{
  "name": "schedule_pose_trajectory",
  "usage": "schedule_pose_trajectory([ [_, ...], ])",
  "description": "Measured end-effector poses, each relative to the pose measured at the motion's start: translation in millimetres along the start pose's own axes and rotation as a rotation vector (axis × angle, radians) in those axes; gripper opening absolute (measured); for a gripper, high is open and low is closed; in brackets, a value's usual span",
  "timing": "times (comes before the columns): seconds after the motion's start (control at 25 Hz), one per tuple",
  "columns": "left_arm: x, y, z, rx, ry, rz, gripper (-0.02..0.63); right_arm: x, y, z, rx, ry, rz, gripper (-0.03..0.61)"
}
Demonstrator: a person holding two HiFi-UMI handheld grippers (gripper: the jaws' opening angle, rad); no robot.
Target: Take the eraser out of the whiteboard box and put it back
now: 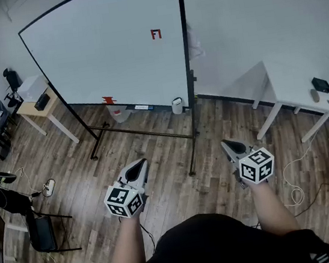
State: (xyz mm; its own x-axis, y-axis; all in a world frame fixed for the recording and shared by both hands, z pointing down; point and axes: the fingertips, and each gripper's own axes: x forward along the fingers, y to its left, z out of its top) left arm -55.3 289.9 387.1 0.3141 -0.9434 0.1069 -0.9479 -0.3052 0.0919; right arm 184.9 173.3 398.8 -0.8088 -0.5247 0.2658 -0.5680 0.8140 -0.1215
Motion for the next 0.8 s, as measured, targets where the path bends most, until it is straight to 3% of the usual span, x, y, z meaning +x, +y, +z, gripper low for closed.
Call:
schedule_pose_trajectory([
  [0.8, 74.6, -33.7, -16.5, 0.022, 0.077, -0.019, 0.012, -0.3, -57.2, -9.8, -0.021, 0.010, 0.050, -0.003],
])
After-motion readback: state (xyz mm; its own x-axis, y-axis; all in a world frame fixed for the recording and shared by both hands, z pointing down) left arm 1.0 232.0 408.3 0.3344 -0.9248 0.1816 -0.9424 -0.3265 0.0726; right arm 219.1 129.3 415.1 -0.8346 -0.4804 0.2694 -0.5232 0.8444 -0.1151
